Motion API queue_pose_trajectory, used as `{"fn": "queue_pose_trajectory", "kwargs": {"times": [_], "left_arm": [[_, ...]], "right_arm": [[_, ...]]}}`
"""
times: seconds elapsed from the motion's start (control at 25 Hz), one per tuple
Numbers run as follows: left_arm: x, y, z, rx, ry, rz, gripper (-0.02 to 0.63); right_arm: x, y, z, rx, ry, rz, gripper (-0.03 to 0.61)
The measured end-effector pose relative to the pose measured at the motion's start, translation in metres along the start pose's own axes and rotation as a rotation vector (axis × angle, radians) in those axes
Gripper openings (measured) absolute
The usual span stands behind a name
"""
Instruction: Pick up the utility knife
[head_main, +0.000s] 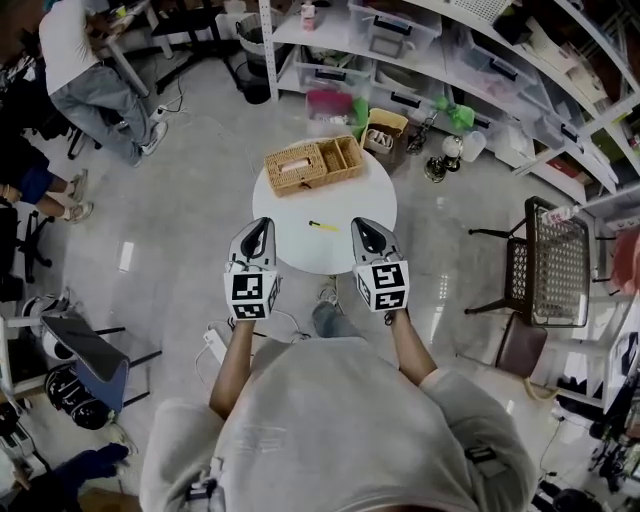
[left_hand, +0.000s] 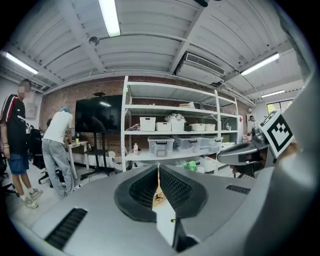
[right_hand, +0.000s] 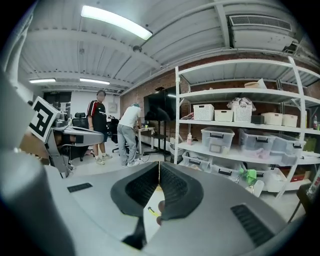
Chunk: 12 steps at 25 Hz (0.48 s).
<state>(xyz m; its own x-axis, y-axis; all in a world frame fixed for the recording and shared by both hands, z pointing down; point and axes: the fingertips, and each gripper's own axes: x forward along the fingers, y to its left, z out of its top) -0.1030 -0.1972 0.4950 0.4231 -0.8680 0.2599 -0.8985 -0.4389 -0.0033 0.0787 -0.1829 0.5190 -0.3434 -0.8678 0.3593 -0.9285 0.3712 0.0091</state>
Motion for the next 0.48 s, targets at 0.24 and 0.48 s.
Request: {"fn": "queue_pose_trajectory", "kwargs": {"times": [0.24, 0.48], "left_arm": [[0.041, -0.001, 0.011, 0.003, 0.004, 0.049, 0.028], [0.059, 0.010, 0.001, -0.011, 0.044, 0.089, 0.028]], "right_arm": [[0.037, -0.026, 0.006, -0.011, 0.006, 0.072, 0.032], [0.064, -0.029, -0.012, 0.005, 0.059, 0.124, 0.031]]}}
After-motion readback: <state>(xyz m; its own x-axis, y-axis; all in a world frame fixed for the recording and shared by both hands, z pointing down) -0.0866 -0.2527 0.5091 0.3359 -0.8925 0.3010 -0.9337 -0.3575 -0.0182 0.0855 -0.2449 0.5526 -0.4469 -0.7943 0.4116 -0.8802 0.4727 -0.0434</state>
